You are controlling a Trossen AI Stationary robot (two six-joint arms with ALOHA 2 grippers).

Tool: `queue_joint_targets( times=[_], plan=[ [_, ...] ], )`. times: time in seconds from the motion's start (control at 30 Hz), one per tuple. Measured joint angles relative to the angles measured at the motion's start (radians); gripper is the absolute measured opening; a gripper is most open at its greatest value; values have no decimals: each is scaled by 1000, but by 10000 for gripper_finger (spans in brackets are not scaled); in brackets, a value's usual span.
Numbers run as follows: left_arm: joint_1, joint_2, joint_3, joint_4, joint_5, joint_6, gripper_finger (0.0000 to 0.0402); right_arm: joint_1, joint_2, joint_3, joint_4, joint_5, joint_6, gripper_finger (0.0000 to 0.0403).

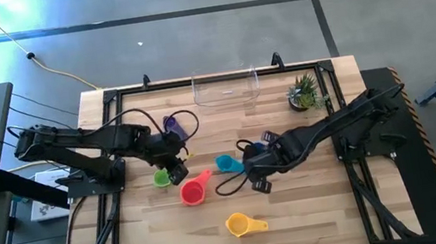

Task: Nest measuring cups in basket
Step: Stack the blue measuring cup on top of the red measuring cup

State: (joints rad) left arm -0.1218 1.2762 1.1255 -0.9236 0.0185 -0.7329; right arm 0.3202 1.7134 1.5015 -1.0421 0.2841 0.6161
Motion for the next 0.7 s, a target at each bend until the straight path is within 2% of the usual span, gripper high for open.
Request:
queue_joint_targets(
  times=[0.17, 0.37, 0.57, 0.7],
  plan=[
    [-14, 0, 0, 0, -2, -16, 129, 0, 2, -77, 14, -78, 4, 0],
    [-24, 0, 0, 0, -4, -17, 129, 0, 2, -183, 60, -121, 11, 0],
    [-24, 0, 0, 0, -4, -17, 129, 13, 2, -274, 156, -179, -89, 0],
    [-23, 0, 0, 0, -4, -17, 129, 34, 2, -318, 228, -178, -127, 0]
  ],
)
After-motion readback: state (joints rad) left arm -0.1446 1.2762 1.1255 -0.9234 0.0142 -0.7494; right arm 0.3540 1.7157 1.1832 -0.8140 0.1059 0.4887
